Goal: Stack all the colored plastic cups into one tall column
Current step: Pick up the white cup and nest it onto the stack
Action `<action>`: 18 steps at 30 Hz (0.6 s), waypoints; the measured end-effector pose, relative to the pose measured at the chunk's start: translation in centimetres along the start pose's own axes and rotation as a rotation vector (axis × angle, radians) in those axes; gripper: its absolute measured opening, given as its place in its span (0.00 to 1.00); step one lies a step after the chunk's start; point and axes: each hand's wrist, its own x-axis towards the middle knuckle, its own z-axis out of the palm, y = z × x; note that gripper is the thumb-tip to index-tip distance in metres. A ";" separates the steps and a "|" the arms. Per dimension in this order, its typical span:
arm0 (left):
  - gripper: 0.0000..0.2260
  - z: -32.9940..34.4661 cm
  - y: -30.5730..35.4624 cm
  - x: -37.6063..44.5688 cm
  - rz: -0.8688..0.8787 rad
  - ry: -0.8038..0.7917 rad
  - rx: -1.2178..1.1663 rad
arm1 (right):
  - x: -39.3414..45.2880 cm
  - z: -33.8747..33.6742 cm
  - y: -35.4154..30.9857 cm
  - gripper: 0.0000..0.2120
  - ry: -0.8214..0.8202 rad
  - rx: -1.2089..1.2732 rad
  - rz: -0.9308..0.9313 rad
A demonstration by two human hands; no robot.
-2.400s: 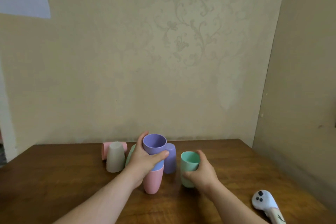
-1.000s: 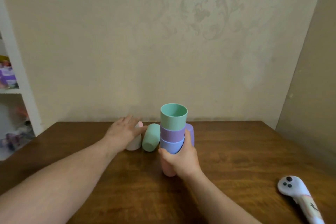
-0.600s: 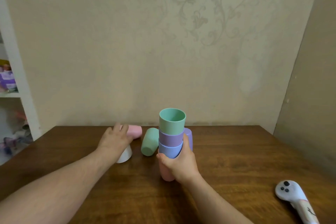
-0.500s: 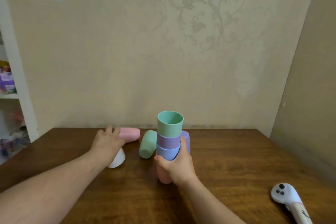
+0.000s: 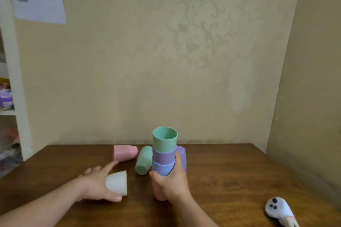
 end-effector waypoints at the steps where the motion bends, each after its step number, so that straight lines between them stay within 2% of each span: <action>1: 0.62 0.1 0.4 0.1 0.045 0.039 0.011 | 0.0 0.0 -0.1 0.40 -0.004 0.005 0.002; 3: 0.59 0.7 1.0 0.3 0.147 0.086 0.024 | -0.1 -0.1 -0.2 0.42 -0.005 0.013 0.006; 5: 0.54 1.4 1.2 0.5 0.202 0.064 -0.020 | -0.1 0.0 -0.3 0.42 -0.007 0.017 0.006; 13: 0.44 3.0 0.5 1.3 0.287 0.128 -0.104 | 0.1 -0.2 0.0 0.44 -0.030 0.052 -0.023; 15: 0.42 3.2 -0.2 1.6 0.276 0.139 -0.255 | 0.1 -0.2 0.0 0.45 -0.029 0.059 -0.036; 18: 0.37 2.9 -0.2 1.5 0.271 0.209 -0.742 | 0.2 -0.2 0.1 0.45 -0.028 0.069 -0.060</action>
